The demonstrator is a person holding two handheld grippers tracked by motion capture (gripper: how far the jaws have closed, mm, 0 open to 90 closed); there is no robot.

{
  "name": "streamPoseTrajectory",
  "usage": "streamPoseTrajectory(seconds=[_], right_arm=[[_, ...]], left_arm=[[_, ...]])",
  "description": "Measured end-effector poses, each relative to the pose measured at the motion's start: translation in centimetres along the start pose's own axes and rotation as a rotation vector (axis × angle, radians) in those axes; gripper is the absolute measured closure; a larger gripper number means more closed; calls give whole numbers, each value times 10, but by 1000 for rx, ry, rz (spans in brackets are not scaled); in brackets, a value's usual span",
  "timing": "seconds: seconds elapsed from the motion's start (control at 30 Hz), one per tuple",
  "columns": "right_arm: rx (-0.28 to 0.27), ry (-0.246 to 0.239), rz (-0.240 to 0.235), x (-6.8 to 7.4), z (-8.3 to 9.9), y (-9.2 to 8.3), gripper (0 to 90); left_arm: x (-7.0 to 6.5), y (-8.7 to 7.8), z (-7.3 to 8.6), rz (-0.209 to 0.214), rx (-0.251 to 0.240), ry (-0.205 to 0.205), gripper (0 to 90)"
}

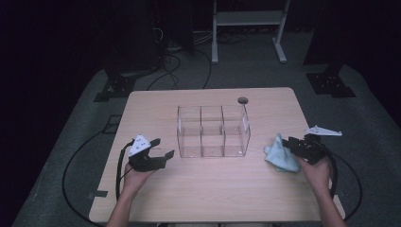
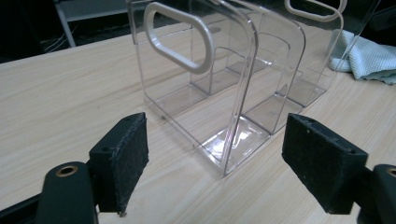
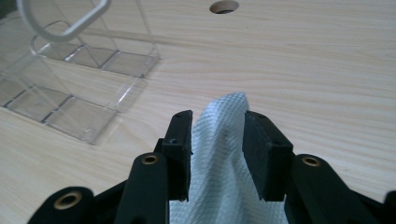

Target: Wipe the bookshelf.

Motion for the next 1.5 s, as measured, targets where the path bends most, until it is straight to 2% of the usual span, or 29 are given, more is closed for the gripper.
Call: streamPoseTrajectory(seconds=[0.1, 0.33, 0.63, 0.97, 1.27, 1.3, 1.5], right_arm=[[0, -3, -19, 3, 3, -2, 601], [-8, 5, -54, 7, 10, -7, 566], [-11, 6, -112, 14, 21, -15, 504], [-20, 6, -139, 21, 35, -19, 476], [-21, 10, -153, 27, 49, -24, 456], [-27, 12, -155, 27, 51, -26, 451], [-42, 21, -163, 30, 59, -28, 422]], left_arm=[[2, -4, 4, 2, -4, -17, 196], [2, -9, 10, -2, 8, -9, 180], [3, -14, 19, -9, 9, -39, 164], [4, -19, 28, -21, 15, -49, 156], [6, -22, 34, -34, 3, -79, 129], [6, -21, 35, -36, 6, -69, 128], [6, -21, 38, -42, 15, -65, 119]])
Point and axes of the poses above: each handheld gripper's, and its own axes: y roughly forward along the jaws, z roughly out of its underside, x roughly to its left, the point moved 1 cm from there along y, roughly forward along the jaws, and after that the axes turned 3 degrees about -y, right-handed, at the moved point
